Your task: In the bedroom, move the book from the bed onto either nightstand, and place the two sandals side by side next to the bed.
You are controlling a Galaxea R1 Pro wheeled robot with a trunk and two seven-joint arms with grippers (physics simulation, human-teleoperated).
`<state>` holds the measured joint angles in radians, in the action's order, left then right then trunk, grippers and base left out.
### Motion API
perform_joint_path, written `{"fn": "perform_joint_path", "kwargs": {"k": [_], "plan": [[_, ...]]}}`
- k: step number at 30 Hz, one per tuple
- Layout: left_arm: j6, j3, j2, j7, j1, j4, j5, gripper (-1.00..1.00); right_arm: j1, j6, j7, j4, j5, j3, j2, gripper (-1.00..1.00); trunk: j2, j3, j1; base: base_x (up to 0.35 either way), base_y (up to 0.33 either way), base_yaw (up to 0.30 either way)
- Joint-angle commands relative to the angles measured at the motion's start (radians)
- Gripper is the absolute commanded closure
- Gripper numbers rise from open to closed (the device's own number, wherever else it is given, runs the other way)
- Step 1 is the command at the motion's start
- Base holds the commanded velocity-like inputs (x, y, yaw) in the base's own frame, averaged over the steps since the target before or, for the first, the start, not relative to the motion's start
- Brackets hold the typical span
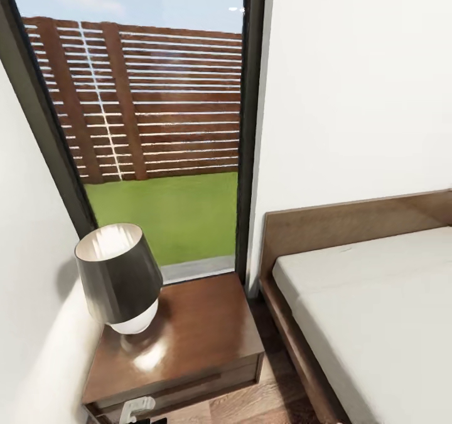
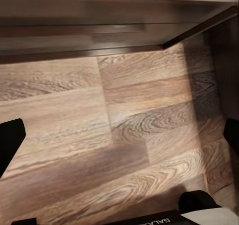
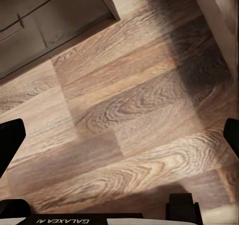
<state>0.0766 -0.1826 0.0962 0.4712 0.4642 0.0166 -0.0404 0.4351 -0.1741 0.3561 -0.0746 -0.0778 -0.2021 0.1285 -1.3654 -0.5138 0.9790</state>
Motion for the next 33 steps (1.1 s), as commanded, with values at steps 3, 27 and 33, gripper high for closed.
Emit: {"fn": "perform_joint_path", "kwargs": {"k": [3, 27, 33], "plan": [[0.002, -0.001, 0.000, 0.004, 0.001, -0.001, -0.004, -1.00, 0.002, -0.005, 0.005, -0.005, -0.007, -0.002, 0.000, -1.00, -0.001, -0.001, 0.000, 0.000, 0.000, -0.284], [0.002, -0.001, 0.000, 0.004, 0.001, -0.001, -0.004, -1.00, 0.002, -0.005, 0.005, -0.005, -0.003, -0.002, 0.000, -1.00, -0.001, -0.001, 0.000, 0.000, 0.000, -0.284], [0.002, -0.001, 0.000, 0.004, 0.001, -0.001, -0.004, -1.00, 0.002, -0.005, 0.005, -0.005, -0.004, -0.002, 0.000, -1.00, -0.001, -0.001, 0.000, 0.000, 0.000, -0.284]]}}
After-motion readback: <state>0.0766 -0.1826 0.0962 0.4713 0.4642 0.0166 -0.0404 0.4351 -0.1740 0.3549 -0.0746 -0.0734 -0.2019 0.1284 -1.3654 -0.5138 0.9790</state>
